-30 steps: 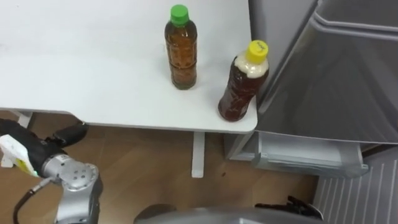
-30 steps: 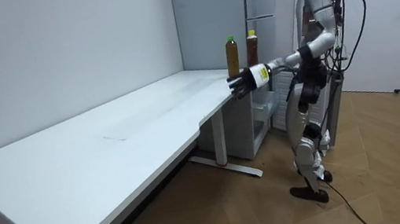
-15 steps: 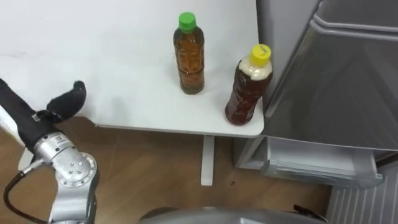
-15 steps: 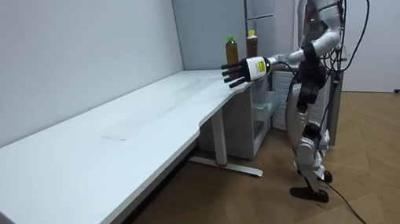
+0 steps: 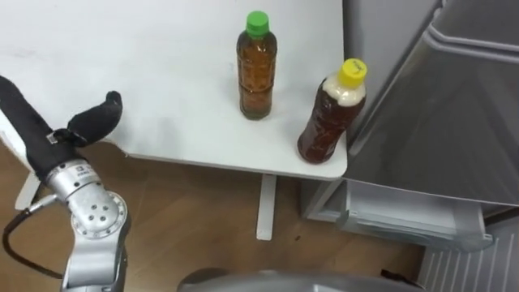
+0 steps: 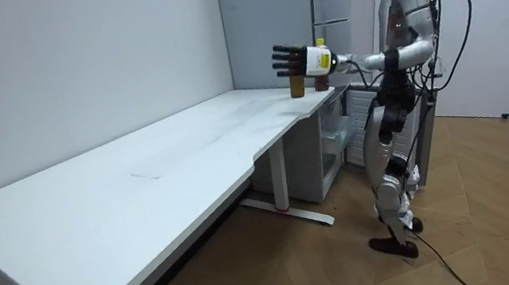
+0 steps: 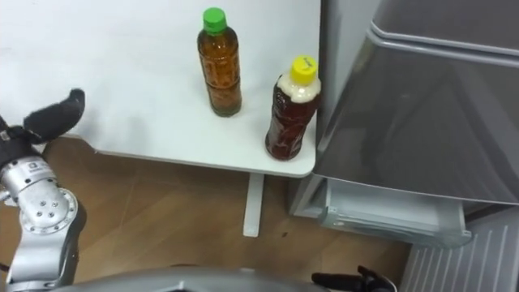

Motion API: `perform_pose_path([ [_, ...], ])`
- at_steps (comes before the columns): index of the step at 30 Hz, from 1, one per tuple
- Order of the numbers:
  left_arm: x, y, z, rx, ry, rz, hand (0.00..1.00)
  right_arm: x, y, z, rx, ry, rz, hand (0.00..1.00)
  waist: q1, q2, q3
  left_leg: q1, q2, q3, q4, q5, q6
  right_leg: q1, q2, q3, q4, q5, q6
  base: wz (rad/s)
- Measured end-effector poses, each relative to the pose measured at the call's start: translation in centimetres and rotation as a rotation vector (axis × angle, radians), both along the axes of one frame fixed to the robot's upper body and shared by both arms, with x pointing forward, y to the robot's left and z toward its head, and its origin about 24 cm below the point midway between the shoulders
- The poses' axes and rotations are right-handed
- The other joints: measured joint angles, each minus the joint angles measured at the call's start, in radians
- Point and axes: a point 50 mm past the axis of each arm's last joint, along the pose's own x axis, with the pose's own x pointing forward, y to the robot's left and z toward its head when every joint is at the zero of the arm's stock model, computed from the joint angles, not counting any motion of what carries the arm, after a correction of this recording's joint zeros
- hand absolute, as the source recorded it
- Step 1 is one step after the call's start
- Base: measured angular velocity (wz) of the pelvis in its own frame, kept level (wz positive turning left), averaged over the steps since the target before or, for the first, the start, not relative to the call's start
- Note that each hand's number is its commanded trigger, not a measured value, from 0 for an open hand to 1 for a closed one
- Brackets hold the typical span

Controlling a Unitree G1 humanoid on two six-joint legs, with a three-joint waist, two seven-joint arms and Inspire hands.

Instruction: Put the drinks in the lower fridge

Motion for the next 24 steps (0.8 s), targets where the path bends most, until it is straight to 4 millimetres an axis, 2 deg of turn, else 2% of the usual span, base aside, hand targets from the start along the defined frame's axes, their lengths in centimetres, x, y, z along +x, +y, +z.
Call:
perform_pose_path([
  [4, 0.4, -1.3, 3.7, 0.025, -0.153, -0.098, 0.00, 0.7, 0.0, 0.0, -0.001, -0.008, 0.016, 0.00, -0.031, 0.006, 0.0015, 0.000, 0.000, 0.000, -0.004, 0.001, 0.000, -0.001, 0.000, 0.000, 0.000, 0.000, 0.000, 0.00],
  [7, 1.2, -1.9, 5.2, 0.037, -0.215, -0.157, 0.00, 0.9, -0.1, 0.1, -0.006, -0.021, 0.010, 0.00, -0.049, 0.011, 0.0064, 0.000, 0.000, 0.001, -0.004, 0.002, 0.000, -0.001, 0.000, 0.000, 0.000, 0.000, 0.000, 0.00],
  [9, 1.5, -2.4, 5.7, 0.044, -0.231, -0.209, 0.00, 1.0, -0.2, 0.1, -0.010, -0.029, 0.003, 0.00, -0.051, 0.014, 0.0083, 0.000, 0.000, 0.003, -0.006, 0.002, 0.000, -0.002, -0.001, 0.000, 0.000, 0.000, 0.000, -0.02],
  [11, 1.8, -3.2, 6.0, 0.048, -0.236, -0.270, 0.00, 1.1, -0.2, 0.1, -0.010, -0.031, 0.003, 0.00, -0.069, 0.014, 0.0098, 0.000, 0.000, 0.005, -0.008, 0.002, 0.001, -0.003, -0.001, 0.001, 0.000, 0.000, 0.000, 0.00],
  [19, 3.4, -6.9, 6.6, 0.028, -0.218, -0.621, 0.00, 2.2, 0.1, 0.2, 0.022, -0.051, 0.062, 0.00, -0.103, 0.004, 0.0140, -0.001, 0.001, 0.012, -0.008, 0.003, 0.001, -0.013, -0.001, 0.015, 0.000, 0.000, 0.000, -0.02],
  [24, 3.8, -8.7, 6.6, 0.007, -0.187, -0.805, 0.00, 2.8, 0.2, 0.2, 0.039, -0.065, 0.110, 0.00, -0.104, 0.000, 0.0141, 0.002, 0.005, 0.034, -0.014, 0.003, 0.001, -0.020, 0.001, 0.042, 0.000, 0.000, 0.000, -0.13],
])
